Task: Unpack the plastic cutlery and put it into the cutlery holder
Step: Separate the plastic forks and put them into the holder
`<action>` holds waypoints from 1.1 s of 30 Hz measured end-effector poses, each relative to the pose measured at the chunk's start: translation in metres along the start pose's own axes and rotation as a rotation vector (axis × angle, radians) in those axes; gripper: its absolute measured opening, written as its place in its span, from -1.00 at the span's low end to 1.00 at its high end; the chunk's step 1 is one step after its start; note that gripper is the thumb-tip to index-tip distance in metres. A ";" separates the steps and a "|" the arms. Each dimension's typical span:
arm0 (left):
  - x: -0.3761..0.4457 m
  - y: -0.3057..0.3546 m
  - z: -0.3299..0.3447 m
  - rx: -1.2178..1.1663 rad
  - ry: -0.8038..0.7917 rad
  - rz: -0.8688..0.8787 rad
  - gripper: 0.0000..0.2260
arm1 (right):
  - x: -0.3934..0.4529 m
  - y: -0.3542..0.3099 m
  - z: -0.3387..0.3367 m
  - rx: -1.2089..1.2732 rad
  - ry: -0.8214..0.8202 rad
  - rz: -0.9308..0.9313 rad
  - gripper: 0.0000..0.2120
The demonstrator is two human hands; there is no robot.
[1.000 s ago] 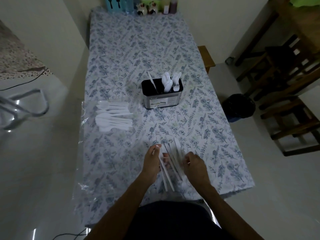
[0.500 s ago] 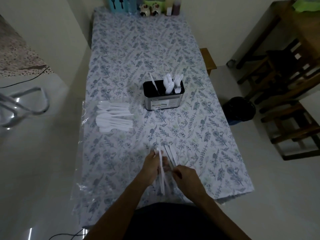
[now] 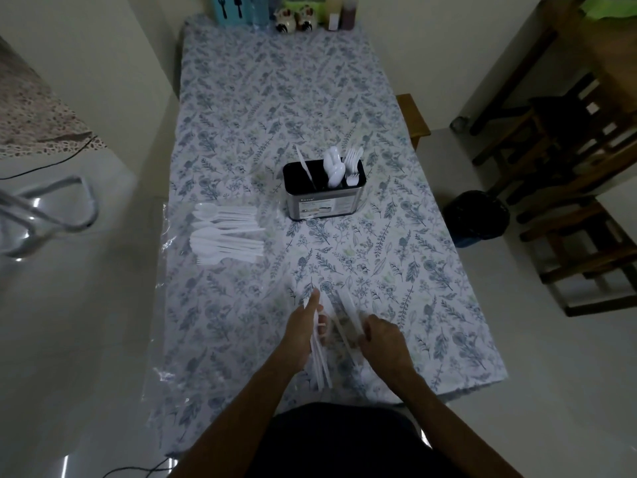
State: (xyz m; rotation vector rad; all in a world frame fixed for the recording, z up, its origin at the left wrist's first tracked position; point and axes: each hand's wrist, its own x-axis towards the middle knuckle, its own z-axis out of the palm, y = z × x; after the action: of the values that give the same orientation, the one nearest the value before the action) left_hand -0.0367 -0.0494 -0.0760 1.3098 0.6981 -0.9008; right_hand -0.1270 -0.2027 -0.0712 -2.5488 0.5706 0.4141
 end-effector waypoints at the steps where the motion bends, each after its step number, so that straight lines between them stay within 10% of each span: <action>1: 0.002 -0.003 -0.001 -0.010 -0.015 0.004 -0.51 | -0.001 0.001 -0.002 0.033 0.035 0.001 -0.86; 7: 0.000 -0.008 0.001 -0.024 -0.171 0.117 -0.55 | -0.028 -0.018 -0.007 0.181 -0.048 -0.265 -0.85; 12: -0.001 -0.006 0.002 0.045 0.028 0.257 -0.69 | -0.022 -0.016 -0.004 0.281 0.114 -0.151 -0.80; 18: 0.002 -0.003 -0.016 -0.034 0.133 0.172 -0.72 | 0.002 -0.015 0.018 -0.031 -0.088 -0.114 -0.81; 27: -0.002 0.006 -0.003 -0.144 0.122 0.261 -0.72 | -0.020 -0.046 -0.003 0.328 0.052 -0.306 -0.61; 30: -0.012 0.033 0.004 -0.237 0.248 0.329 -0.75 | -0.019 -0.055 -0.013 0.641 0.149 0.027 -0.60; 33: -0.024 0.058 0.014 -0.458 0.224 0.301 -0.73 | -0.008 -0.073 -0.025 1.391 -0.150 0.578 -0.45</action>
State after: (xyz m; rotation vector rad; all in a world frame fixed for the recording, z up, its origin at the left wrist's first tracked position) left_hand 0.0004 -0.0583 -0.0241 1.0701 0.7992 -0.3247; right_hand -0.0952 -0.1550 -0.0185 -1.0051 1.0434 0.2329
